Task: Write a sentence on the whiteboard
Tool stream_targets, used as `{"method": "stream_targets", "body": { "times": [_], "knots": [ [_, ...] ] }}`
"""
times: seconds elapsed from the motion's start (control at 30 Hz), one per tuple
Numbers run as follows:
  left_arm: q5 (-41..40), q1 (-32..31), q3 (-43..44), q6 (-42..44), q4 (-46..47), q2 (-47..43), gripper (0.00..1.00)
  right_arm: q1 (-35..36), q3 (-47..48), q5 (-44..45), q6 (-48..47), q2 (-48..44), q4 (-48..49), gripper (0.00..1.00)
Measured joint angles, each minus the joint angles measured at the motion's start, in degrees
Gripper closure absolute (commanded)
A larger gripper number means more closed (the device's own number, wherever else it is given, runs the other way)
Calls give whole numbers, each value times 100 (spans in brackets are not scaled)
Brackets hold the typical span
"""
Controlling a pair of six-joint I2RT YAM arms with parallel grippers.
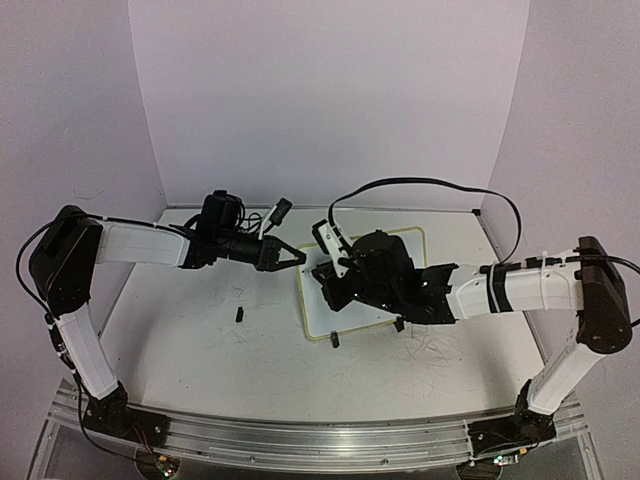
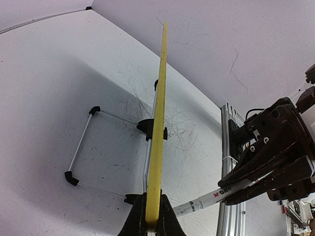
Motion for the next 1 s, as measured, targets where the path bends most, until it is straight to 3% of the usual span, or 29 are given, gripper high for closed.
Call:
{"method": "stream_targets", "body": {
  "times": [1.0],
  "knots": [
    [-44, 0, -28, 4, 4, -9, 100, 73, -35, 497, 186, -4, -15, 100]
  ]
}}
